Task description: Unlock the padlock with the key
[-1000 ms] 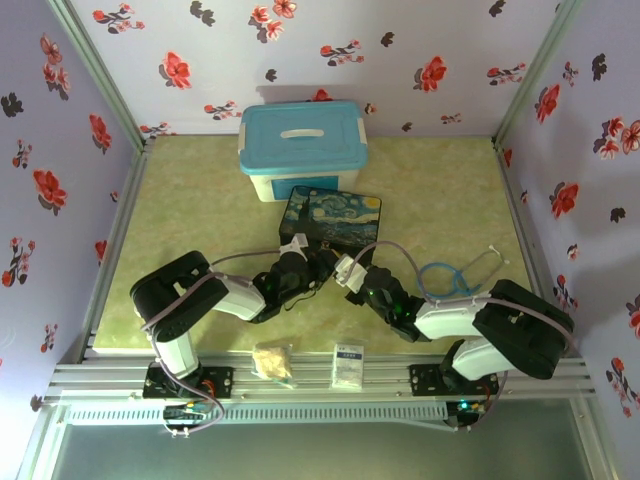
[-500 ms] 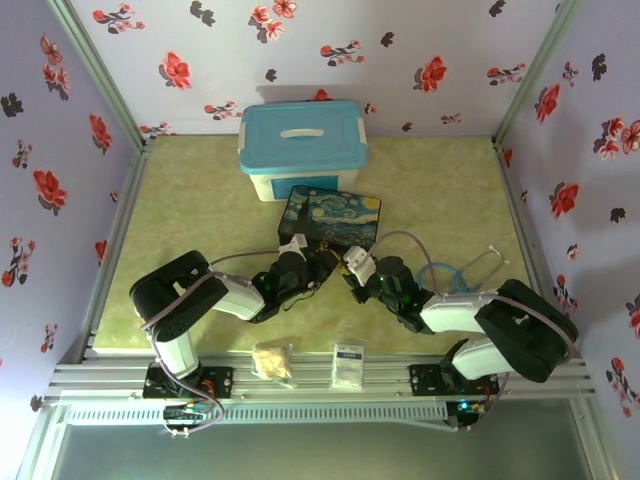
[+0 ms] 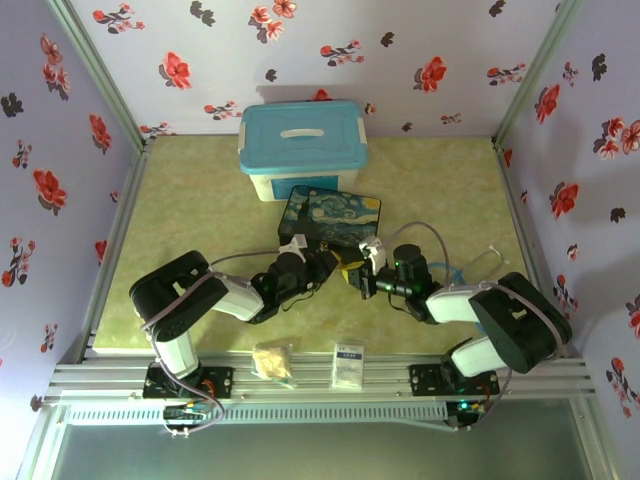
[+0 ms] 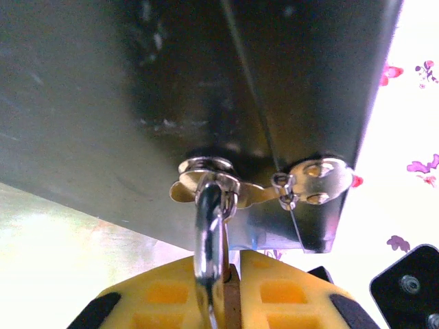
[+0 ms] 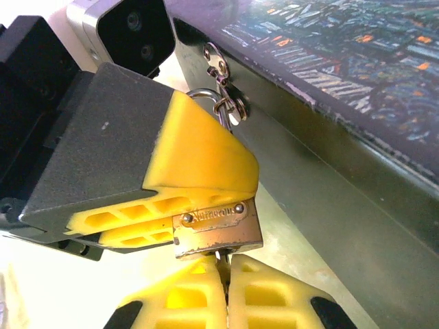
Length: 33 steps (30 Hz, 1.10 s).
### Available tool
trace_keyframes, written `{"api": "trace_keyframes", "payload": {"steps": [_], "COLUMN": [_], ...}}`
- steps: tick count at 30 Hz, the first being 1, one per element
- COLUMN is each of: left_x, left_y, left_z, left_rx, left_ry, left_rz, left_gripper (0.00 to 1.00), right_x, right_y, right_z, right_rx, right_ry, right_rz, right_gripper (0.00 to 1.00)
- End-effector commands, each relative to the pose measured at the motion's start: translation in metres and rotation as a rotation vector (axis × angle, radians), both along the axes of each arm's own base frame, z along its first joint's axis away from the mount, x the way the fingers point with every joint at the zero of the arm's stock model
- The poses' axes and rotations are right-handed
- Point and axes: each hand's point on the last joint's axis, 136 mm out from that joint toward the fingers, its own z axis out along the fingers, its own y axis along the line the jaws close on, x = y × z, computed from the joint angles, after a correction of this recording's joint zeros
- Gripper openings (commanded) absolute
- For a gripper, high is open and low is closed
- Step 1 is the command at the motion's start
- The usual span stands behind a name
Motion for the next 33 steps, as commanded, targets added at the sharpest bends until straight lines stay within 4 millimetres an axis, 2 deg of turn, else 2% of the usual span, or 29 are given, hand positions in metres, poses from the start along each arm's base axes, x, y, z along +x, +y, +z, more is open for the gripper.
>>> {"api": "trace_keyframes", "payload": {"steps": [1, 3, 8, 10, 12, 16, 21, 24, 26, 33], "left_x": [-0.001, -0.001, -0.002, -0.002, -0.002, -0.003, -0.004, -0.004, -0.005, -0.01], "left_y": [-0.002, -0.002, 0.0, 0.0, 0.0, 0.001, 0.001, 0.002, 0.001, 0.0], "left_z": [0.007, 0.003, -0.008, -0.011, -0.013, -0.015, -0.021, -0.023, -0.026, -0.039], "left_rx": [-0.017, -0.008, 0.022, 0.032, 0.052, 0.069, 0.085, 0.095, 0.113, 0.158], "left_ry": [-0.037, -0.032, -0.016, -0.018, -0.016, -0.017, -0.001, 0.005, 0.008, 0.044], "left_rz": [-0.022, -0.024, -0.023, -0.025, -0.029, -0.032, -0.037, -0.038, -0.044, -0.083], "left_gripper": [0.03, 0.1, 0.19, 0.19, 0.24, 0.17, 0.23, 0.32, 0.32, 0.16], "right_x": [0.008, 0.008, 0.007, 0.007, 0.007, 0.005, 0.006, 0.007, 0.004, 0.002], "right_y": [0.011, 0.01, 0.011, 0.011, 0.012, 0.013, 0.01, 0.01, 0.013, 0.016], "right_z": [0.031, 0.032, 0.03, 0.031, 0.03, 0.028, 0.012, 0.007, 0.004, -0.006], "right_rx": [0.112, 0.124, 0.13, 0.131, 0.132, 0.124, 0.032, 0.007, -0.017, -0.08], "right_ry": [-0.011, -0.013, 0.015, 0.02, 0.028, 0.034, 0.062, 0.07, 0.072, 0.088], "right_rz": [0.019, 0.017, 0.014, 0.013, 0.016, 0.03, 0.02, 0.009, 0.021, 0.019], "right_gripper": [0.0, 0.0, 0.0, 0.0, 0.0, 0.0, 0.0, 0.0, 0.0, 0.0]}}
